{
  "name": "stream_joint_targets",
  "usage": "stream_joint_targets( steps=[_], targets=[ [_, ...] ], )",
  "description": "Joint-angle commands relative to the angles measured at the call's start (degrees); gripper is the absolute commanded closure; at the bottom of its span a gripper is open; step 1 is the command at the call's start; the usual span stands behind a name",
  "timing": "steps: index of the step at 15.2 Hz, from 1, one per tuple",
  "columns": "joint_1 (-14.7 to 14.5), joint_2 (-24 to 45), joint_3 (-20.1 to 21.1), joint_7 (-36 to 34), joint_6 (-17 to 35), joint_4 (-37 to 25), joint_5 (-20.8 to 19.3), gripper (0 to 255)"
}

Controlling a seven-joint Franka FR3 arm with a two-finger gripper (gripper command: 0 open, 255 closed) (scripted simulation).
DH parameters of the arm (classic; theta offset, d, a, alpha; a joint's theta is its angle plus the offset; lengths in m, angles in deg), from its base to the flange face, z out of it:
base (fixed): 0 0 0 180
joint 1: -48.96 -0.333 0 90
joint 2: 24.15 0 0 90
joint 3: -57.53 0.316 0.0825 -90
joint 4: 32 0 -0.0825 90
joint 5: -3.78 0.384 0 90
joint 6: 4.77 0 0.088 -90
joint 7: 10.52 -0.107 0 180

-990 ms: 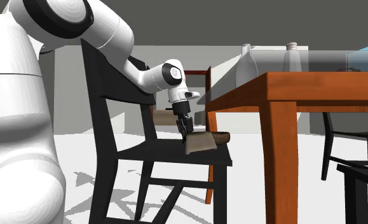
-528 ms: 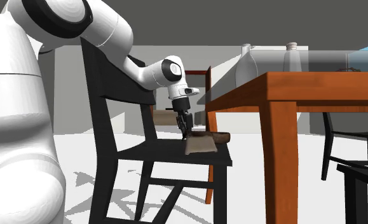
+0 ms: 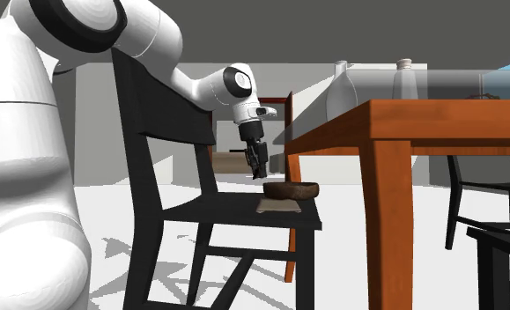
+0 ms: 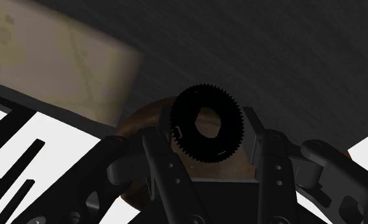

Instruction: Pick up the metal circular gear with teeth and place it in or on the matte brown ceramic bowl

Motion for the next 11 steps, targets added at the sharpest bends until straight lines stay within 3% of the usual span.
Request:
stream_joint_targets(
  steps=[1, 11],
  targets=[
    [0.0, 0.0, 0.0, 0.2, -1.5, -1.6, 0.0, 255],
    [0.1, 1.3, 0.1, 1.1, -9.3, -10.6, -0.1, 255]
  ],
)
